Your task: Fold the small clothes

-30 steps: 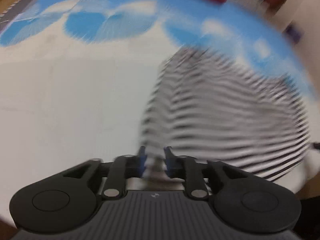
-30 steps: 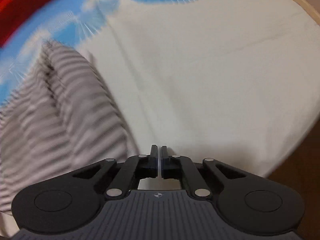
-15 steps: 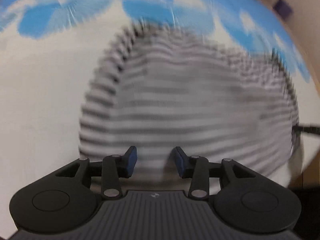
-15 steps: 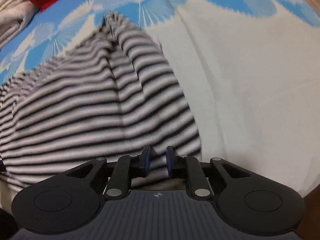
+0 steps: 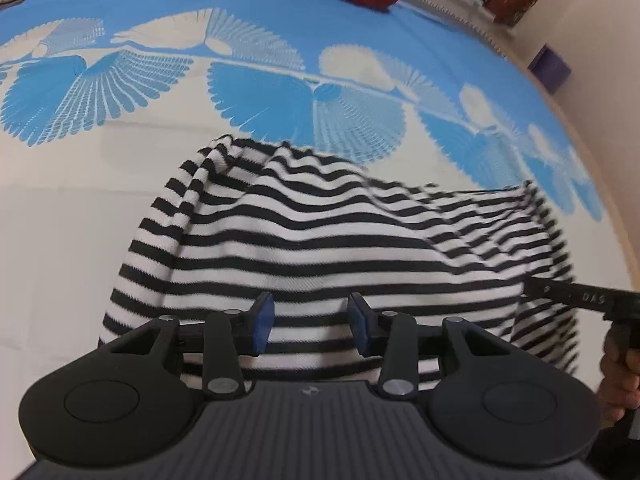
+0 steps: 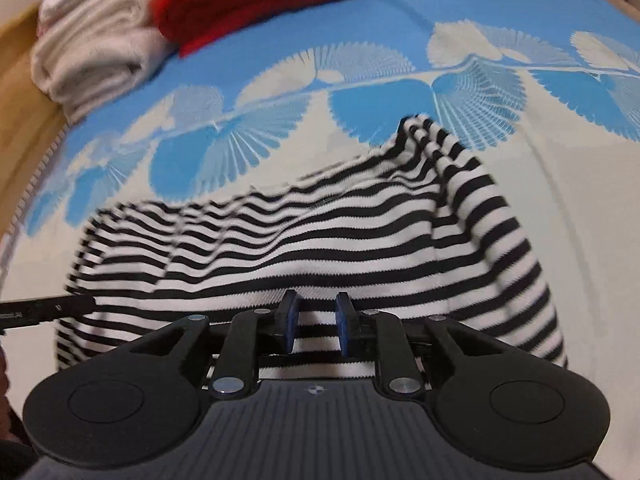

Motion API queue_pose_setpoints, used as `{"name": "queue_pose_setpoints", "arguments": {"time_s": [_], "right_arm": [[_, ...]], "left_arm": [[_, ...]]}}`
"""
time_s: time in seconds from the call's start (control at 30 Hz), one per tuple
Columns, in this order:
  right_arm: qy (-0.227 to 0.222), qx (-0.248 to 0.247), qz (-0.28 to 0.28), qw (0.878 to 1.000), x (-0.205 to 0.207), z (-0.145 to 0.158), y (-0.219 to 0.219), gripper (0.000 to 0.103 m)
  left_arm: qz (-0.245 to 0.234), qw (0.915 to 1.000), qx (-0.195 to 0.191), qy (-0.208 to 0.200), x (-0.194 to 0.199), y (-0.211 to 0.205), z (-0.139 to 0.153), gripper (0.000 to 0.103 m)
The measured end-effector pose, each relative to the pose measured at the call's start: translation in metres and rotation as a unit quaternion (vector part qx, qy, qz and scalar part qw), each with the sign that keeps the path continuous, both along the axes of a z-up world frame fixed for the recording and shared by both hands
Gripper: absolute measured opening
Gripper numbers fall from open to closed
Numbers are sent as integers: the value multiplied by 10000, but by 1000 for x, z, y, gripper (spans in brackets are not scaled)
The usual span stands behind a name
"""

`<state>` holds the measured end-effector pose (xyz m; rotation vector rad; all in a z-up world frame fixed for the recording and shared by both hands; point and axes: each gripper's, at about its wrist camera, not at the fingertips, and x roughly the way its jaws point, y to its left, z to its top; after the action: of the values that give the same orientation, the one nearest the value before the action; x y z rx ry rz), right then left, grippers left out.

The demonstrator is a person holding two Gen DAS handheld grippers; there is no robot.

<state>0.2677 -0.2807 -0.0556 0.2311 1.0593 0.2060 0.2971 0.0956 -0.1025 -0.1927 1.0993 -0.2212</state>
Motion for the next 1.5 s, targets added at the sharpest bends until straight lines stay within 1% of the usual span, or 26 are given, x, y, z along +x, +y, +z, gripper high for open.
{"name": "queue_pose_setpoints", "arguments": {"time_s": [0.07,0.17,0.23,0.3,0.37,0.5,0.6,0.67,0.7,0.73,0.8,0.83,0.9,0.93,0.97,1.0,1.03,1.07,1.1,1.17,1.2,1.27,1.3,1.4,1.43,1.5], "right_arm": [[155,-89,-115,9998,13,-10,4,21],[219,-278,-425,9985,26,-21,4,21],[218,-375,-715,9965,35,-27,-1,20],[202,-357,-876,9953,39,-31,-8,20],[178,-328,-915,9951,42,-33,-12,20],[8,-457,-915,9948,43,-32,-19,20],[-88,-785,-1121,9906,41,-29,-31,20],[-76,-742,-1346,9881,40,-28,-44,20],[-75,-608,-1461,9874,38,-25,-51,20],[-79,-425,-1558,9868,36,-22,-58,20],[-114,-213,-1604,9867,31,-16,-66,20],[-144,-127,-1566,9875,28,-13,-69,21],[-140,-16,-1308,9913,23,-9,-71,22],[-98,-58,-1203,9927,22,-9,-71,22],[-36,-134,-1152,9932,23,-12,-72,22],[39,-203,-1149,9932,24,-15,-73,22],[130,-224,-1186,9926,25,-19,-76,22],[208,-198,-1238,9919,27,-22,-79,22],[264,-142,-1320,9908,28,-25,-83,21],[272,-112,-1420,9894,28,-27,-85,19],[250,-154,-1441,9891,28,-27,-84,19],[203,-274,-1414,9894,28,-27,-80,19],[168,-344,-1381,9897,28,-26,-77,19],[73,-521,-1224,9911,26,-23,-74,19],[68,-555,-1193,9913,27,-23,-75,19],[76,-571,-1200,9911,26,-23,-78,19]], "left_arm": [[94,9999,129,39,8,5,-10,45],[417,9985,363,12,18,18,-18,44],[608,9975,358,51,23,28,-22,44],[771,9957,507,-45,26,34,-20,44],[858,9936,699,-214,28,37,-15,44],[1105,9921,545,-242,34,45,-11,44],[1164,9909,572,-352,36,43,-4,44],[1015,9919,609,-469,35,34,5,44],[869,9932,533,-556,33,28,11,44],[642,9950,377,-663,30,20,18,45],[67,9970,75,-763,23,2,28,47],[-318,9969,-121,-713,20,-9,30,51],[-987,9931,-381,-509,15,-31,26,53],[-1278,9903,-347,-418,14,-43,21,53],[-1477,9883,-152,-360,13,-54,14,53],[-1555,9872,122,-325,14,-63,6,53],[-1524,9872,357,-301,17,-68,-1,53],[-1402,9883,516,-308,21,-69,-7,50],[-1178,9905,609,-377,25,-65,-9,47],[-429,9943,752,-628,34,-46,-6,47],[-76,9945,780,-690,37,-34,-4,46],[431,9941,745,-653,43,-10,-2,46],[591,9937,724,-619,45,-1,-1,46],[941,9909,855,-441,49,22,-7,47],[1045,9902,845,-371,49,30,-7,46],[1166,9903,653,-369,44,41,-2,46]]}}
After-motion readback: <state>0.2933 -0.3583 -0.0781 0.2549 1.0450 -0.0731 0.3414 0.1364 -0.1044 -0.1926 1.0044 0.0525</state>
